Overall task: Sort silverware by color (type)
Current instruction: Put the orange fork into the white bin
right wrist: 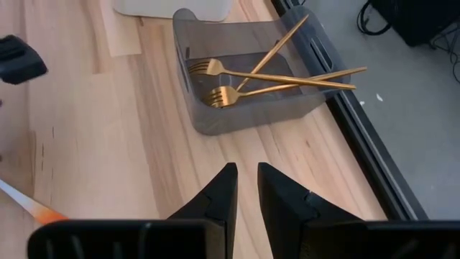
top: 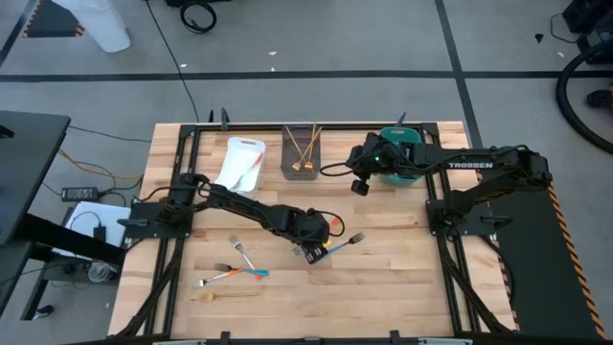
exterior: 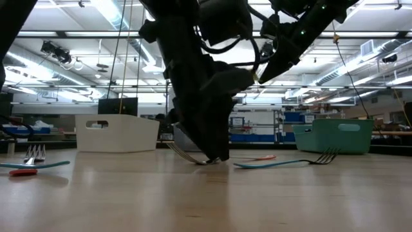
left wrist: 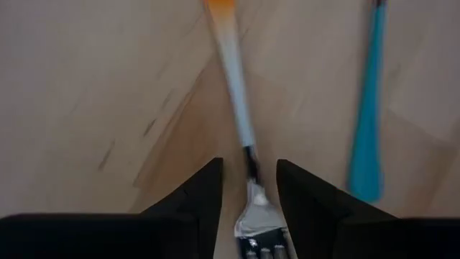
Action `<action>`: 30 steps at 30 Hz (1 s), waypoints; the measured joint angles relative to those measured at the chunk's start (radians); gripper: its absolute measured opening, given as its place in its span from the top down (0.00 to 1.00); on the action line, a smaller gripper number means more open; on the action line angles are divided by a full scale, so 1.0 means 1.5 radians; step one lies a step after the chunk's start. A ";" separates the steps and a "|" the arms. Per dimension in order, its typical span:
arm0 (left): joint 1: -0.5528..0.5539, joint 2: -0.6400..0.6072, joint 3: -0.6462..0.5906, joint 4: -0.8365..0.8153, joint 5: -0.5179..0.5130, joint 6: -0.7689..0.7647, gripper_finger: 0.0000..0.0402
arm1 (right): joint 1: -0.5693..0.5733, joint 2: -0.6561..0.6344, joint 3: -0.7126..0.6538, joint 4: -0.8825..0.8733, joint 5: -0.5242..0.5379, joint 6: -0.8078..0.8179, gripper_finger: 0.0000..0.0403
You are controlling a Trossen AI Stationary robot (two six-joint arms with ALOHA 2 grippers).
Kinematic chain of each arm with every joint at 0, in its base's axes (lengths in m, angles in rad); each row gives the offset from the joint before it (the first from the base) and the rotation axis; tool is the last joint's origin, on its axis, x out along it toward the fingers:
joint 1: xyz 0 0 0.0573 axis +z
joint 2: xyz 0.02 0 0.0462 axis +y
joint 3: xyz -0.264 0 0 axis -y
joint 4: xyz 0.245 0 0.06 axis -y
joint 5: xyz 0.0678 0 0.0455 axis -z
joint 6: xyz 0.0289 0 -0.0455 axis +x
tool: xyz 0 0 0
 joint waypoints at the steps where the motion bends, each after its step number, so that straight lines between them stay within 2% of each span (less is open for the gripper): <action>1: 0.000 0.002 0.001 -0.001 0.006 0.002 0.66 | 0.000 0.000 0.000 0.001 0.000 0.000 0.83; 5: 0.001 0.006 0.002 -0.008 0.010 0.002 0.74 | -0.001 0.000 0.000 0.003 0.000 0.001 0.83; 11: 0.014 0.006 0.001 -0.015 0.031 0.000 0.95 | -0.004 0.000 0.000 0.003 0.000 0.002 0.83; 21: 0.036 -0.040 -0.003 -0.044 0.041 0.011 0.97 | -0.009 0.000 0.000 0.003 0.000 0.000 0.83; 30: 0.042 -0.119 -0.004 -0.124 -0.040 0.011 0.97 | -0.009 0.000 0.000 0.012 0.001 0.000 0.83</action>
